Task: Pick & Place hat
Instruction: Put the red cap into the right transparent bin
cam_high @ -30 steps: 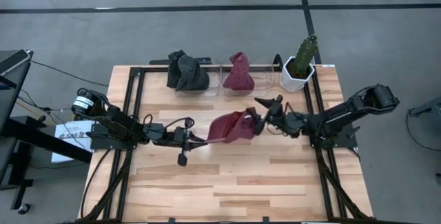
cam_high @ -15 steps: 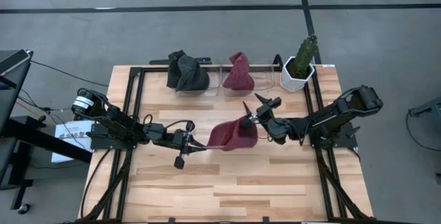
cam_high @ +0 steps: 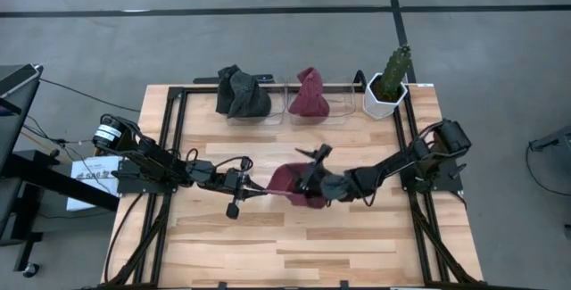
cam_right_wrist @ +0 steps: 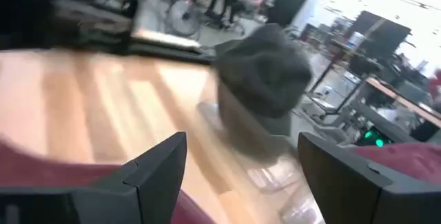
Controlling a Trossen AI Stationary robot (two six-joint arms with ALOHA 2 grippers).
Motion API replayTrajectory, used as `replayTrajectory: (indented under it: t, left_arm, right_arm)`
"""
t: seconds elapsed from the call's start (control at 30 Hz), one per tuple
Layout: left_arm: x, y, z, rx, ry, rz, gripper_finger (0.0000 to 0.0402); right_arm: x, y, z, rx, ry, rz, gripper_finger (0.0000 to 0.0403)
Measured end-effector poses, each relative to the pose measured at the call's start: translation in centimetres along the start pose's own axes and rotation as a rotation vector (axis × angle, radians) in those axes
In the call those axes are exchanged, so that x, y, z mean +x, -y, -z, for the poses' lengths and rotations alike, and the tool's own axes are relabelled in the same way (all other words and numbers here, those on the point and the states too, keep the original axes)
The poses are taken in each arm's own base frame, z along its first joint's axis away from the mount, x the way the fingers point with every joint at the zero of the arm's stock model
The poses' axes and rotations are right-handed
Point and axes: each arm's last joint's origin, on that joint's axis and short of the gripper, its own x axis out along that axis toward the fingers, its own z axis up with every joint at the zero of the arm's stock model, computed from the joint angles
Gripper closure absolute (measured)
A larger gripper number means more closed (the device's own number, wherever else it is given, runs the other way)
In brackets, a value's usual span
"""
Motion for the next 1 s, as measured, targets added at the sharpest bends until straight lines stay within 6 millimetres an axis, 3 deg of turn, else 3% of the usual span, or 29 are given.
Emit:
replayTrajectory:
  t: [0.27,0.37,0.5,0.73,0.9,1.0]
  left_arm:
    - [0.0,0.0,0.3,0.004,-0.031,-0.008,0.0387]
    - [0.0,0.0,0.4,0.005,-0.048,-0.010,0.0387]
    - [0.0,0.0,0.5,0.006,-0.056,0.001,0.0387]
    - [0.0,0.0,0.6,0.006,-0.063,0.020,0.0387]
    - [0.0,0.0,0.6,0.006,-0.062,0.020,0.0387]
    - [0.0,0.1,0.6,0.006,-0.063,0.023,0.0387]
  right_arm:
    - [-3.0,-1.1,-1.1,-0.111,-0.034,-0.095,0.0132]
    - [-4.0,-0.5,-2.1,-0.086,-0.005,-0.103,0.0132]
    - [-4.6,1.1,-3.3,-0.017,0.002,0.022,0.0132]
    - [-3.3,3.4,-3.4,0.124,-0.039,0.259,0.0132]
    - [-1.4,4.5,-2.4,0.174,-0.086,0.351,0.0132]
    - [-0.6,5.3,-1.3,0.181,-0.124,0.498,0.0132]
